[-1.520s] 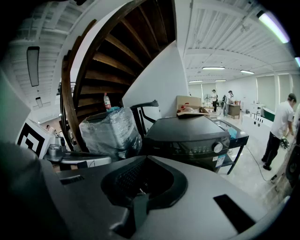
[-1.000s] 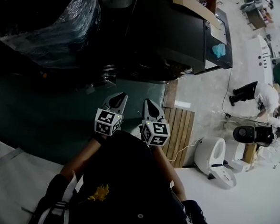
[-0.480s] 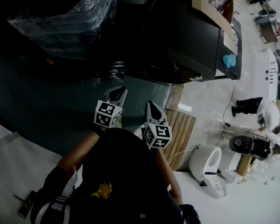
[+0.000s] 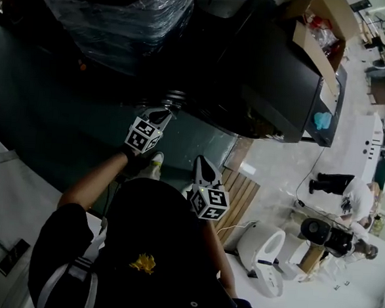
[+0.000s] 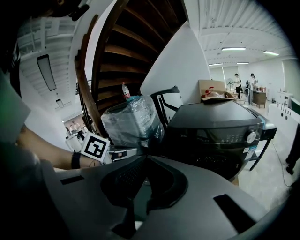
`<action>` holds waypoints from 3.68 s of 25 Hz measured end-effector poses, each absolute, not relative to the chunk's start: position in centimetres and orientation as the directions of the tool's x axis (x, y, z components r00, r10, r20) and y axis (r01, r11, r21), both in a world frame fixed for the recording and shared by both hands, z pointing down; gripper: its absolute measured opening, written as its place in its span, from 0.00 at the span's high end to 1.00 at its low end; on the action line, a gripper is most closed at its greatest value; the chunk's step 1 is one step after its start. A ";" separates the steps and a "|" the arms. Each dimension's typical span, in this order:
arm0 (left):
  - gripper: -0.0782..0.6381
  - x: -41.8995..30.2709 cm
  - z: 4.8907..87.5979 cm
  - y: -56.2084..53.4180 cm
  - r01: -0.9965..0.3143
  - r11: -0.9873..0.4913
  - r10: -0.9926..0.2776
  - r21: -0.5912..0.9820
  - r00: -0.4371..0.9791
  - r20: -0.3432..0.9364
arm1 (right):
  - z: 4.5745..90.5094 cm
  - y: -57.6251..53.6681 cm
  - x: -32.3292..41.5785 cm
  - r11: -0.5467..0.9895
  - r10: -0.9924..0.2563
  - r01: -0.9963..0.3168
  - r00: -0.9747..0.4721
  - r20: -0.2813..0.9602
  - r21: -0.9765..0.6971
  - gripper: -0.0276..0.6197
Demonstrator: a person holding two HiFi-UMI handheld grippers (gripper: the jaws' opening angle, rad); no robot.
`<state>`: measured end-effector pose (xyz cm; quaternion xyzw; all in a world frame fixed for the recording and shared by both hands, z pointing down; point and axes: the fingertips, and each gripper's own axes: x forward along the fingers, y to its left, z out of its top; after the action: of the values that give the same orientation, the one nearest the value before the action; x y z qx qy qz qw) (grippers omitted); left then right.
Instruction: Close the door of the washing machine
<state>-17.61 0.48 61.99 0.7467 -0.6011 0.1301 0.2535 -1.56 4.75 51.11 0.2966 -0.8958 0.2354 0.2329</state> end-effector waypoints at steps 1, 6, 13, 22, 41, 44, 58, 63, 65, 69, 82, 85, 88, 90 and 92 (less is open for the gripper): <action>0.86 -18.1 62.7 0.1 -0.962 -0.149 -0.822 0.229 0.249 0.512 | 51.3 5.1 -1.9 0.724 -0.403 -0.628 -0.721 0.564 -0.286 0.92; 0.72 -20.7 66.1 -1.8 -0.969 -0.163 -0.784 0.185 0.241 0.573 | 51.6 6.9 -2.0 0.757 -0.350 -0.594 -0.721 0.598 -0.274 0.92; 0.58 -24.3 70.7 -4.5 -0.985 -0.147 -0.719 0.096 0.172 0.674 | 50.9 6.6 -1.0 0.741 -0.348 -0.602 -0.724 0.596 -0.299 0.92; 0.52 -27.8 75.2 -6.6 -0.994 -0.046 -0.679 0.103 0.107 0.726 | 51.5 8.4 0.5 0.724 -0.339 -0.625 -0.692 0.637 -0.293 0.92; 0.58 -31.4 78.4 -5.0 -0.970 0.111 -0.618 0.217 0.104 0.779 | 53.0 9.4 2.4 0.664 -0.339 -0.679 -0.648 0.683 -0.315 0.92; 0.58 -30.7 78.6 -4.5 -0.979 0.076 -0.610 0.188 0.103 0.785 | 53.0 9.5 2.3 0.669 -0.335 -0.670 -0.658 0.674 -0.321 0.92; 0.63 -27.7 78.6 -1.1 -0.958 0.176 -0.586 0.226 0.083 0.806 | 54.6 9.4 3.0 0.649 -0.357 -0.700 -0.626 0.693 -0.298 0.92; 0.63 -25.9 78.7 0.2 -0.952 0.182 -0.561 0.245 0.104 0.821 | 55.5 6.7 5.7 0.587 -0.411 -0.761 -0.574 0.708 -0.277 0.92; 0.63 -24.9 78.8 0.9 -0.956 0.169 -0.552 0.241 0.111 0.826 | 55.2 5.5 6.7 0.560 -0.443 -0.783 -0.560 0.700 -0.272 0.92; 0.63 -22.4 78.9 1.8 -0.963 0.130 -0.534 0.236 0.132 0.835 | 55.4 3.8 9.2 0.494 -0.493 -0.823 -0.531 0.689 -0.282 0.92; 0.61 -14.8 79.4 3.7 -0.951 0.055 -0.487 0.306 0.242 0.839 | 57.0 4.5 9.8 0.462 -0.485 -0.827 -0.538 0.689 -0.320 0.92; 0.61 -12.8 79.6 4.2 -0.946 0.032 -0.474 0.322 0.270 0.838 | 57.0 4.3 10.4 0.448 -0.493 -0.835 -0.529 0.690 -0.320 0.92; 0.61 -10.9 79.5 4.4 -0.943 0.023 -0.462 0.333 0.285 0.840 | 57.0 4.0 11.2 0.434 -0.494 -0.841 -0.523 0.695 -0.324 0.92; 0.61 -9.8 79.5 4.3 -0.939 0.027 -0.460 0.344 0.293 0.838 | 57.3 3.9 11.8 0.428 -0.494 -0.843 -0.519 0.697 -0.325 0.92; 0.61 -8.8 79.5 4.2 -0.934 0.035 -0.457 0.357 0.303 0.836 | 57.5 3.8 12.3 0.423 -0.493 -0.846 -0.516 0.700 -0.326 0.92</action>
<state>-8.78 4.24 79.54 0.6488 -0.5358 0.2482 0.4800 12.29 3.85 57.47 0.4171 -0.8022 0.3386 0.2603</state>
